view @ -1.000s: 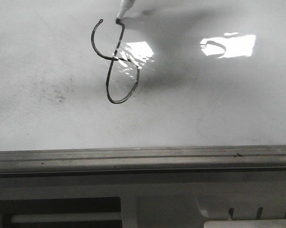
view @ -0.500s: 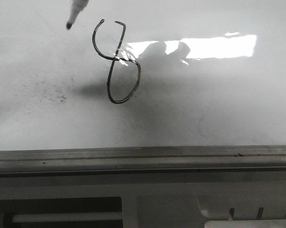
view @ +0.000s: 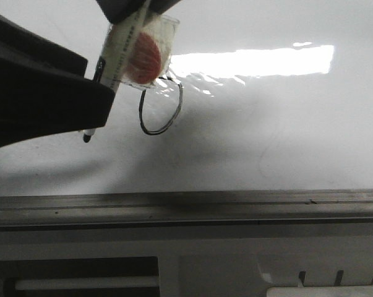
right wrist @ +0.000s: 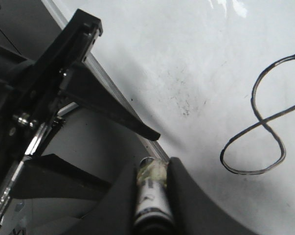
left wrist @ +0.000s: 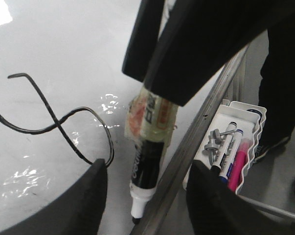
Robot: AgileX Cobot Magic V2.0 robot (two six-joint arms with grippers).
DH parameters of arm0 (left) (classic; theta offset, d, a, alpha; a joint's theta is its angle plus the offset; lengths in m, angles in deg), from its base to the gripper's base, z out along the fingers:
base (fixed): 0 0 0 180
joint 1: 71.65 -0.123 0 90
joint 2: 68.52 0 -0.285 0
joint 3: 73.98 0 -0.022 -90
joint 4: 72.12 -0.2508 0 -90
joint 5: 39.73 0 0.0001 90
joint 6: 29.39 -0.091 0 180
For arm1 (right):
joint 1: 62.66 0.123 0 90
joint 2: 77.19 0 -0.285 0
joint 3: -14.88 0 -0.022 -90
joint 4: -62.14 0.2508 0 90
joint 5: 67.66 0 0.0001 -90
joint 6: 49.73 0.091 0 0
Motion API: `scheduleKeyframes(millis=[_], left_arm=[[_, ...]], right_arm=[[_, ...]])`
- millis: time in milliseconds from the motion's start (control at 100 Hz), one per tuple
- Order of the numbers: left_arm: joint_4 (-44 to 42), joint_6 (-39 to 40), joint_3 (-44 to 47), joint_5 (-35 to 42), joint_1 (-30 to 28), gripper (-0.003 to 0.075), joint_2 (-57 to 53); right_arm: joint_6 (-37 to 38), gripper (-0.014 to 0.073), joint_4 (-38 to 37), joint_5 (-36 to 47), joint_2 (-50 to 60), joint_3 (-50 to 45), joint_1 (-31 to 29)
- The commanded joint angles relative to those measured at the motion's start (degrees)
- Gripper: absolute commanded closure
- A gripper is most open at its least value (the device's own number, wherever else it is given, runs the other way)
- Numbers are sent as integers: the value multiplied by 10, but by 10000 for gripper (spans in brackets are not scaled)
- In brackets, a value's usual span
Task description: Write number 8 on whiteboard
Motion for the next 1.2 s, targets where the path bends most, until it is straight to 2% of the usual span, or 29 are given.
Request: scheduleKeyframes(millis=[0, 90, 140, 190, 320, 410, 480, 560, 610, 650, 790, 930, 1050, 1190], left_arm=[[7, 4, -18, 49, 4, 373, 4], [8, 4, -18, 53, 4, 381, 9], [12, 4, -18, 56, 4, 420, 9], [12, 4, -18, 58, 4, 492, 9], [12, 4, -18, 60, 4, 744, 9], [12, 4, -18, 61, 4, 741, 9], [12, 4, -18, 61, 4, 741, 9], [12, 4, -18, 61, 4, 741, 9], [19, 4, -18, 56, 4, 741, 8], [40, 4, -18, 51, 3, 741, 8], [182, 4, -19, 17, -31, 741, 8], [340, 4, -19, -8, -100, 741, 8], [369, 4, -19, -34, -143, 741, 8], [392, 4, -19, -33, -149, 741, 8]], right_arm=[[-3, 657, 15, 46, 12, 15, 0], [-3, 657, 19, 46, 12, 15, 0], [-3, 657, 19, 45, 12, 15, 0], [-3, 657, 19, 44, 12, 15, 0], [-3, 656, 20, 43, 12, 15, 0], [-4, 604, 20, 43, 12, 15, 0], [-5, 460, 20, 43, 12, 15, 0], [-3, 224, 20, 45, 12, 15, -1], [-3, 132, 20, 45, 12, 15, -1], [-3, 99, 20, 45, 12, 15, -1], [-2, 128, 22, 46, 12, 15, -1], [-1, 160, 26, 47, 12, 15, -1], [-1, 167, 38, 47, 12, 15, -1], [-1, 167, 37, 47, 12, 15, -1]])
